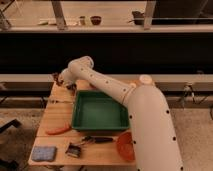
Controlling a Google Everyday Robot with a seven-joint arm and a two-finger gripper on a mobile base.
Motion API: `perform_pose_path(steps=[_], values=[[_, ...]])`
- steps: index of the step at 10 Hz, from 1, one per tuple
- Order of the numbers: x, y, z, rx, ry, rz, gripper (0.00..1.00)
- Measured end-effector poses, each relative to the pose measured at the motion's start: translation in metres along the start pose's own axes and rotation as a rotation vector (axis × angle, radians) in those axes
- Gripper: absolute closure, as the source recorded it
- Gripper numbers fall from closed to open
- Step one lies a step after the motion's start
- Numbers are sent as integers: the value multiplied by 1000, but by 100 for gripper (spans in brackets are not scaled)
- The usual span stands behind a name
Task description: Place grapes in metal cup
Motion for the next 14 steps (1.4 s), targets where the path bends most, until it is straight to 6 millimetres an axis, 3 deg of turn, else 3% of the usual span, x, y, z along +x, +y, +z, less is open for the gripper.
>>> perform_pose_path(steps=[14], values=[[17,11,-8,-21,44,5,100]])
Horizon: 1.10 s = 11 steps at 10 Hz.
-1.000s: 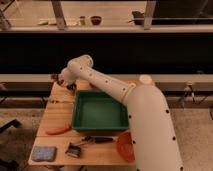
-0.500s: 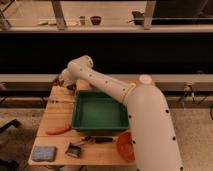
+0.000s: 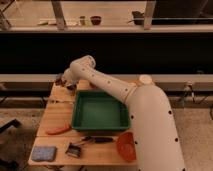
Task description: Place grapes in metal cup
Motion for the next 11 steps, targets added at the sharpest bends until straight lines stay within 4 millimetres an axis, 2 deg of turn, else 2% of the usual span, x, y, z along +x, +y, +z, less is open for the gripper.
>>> perform_pose_path(steps=[11], values=[[-4,-9,7,-8,-3,-12,100]])
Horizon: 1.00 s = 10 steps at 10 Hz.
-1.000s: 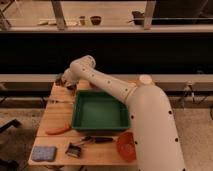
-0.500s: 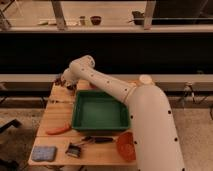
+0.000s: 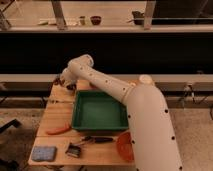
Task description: Place grapes in metal cup
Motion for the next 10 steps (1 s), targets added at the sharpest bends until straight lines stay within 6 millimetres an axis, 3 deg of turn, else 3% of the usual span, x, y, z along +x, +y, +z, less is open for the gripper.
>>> perform_pose_path(steps=[1,7,9,10], values=[[1,-1,2,-7,2,2,97],[3,-7,3,-37,67,45,36],[2,-9,0,-38,81,42,21],[1,-10,-1,-39,84,41,20]])
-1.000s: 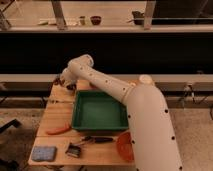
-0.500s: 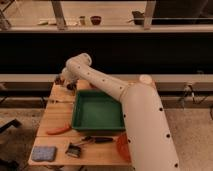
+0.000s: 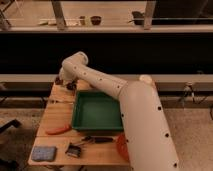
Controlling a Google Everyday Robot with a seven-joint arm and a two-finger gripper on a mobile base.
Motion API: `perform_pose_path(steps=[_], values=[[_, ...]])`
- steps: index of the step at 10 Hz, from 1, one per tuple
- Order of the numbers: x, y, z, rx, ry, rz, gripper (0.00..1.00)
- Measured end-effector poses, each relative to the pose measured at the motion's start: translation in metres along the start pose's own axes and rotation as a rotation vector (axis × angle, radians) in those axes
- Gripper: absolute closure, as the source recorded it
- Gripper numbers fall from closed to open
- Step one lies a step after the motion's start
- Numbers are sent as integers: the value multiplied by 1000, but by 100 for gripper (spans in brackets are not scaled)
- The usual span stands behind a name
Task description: Place grapes in metal cup
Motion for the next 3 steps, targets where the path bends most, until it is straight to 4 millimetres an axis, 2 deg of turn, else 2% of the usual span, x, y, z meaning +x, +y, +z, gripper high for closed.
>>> perform_pose_path(steps=[3], values=[[-1,3,0,-6,6,9,20]])
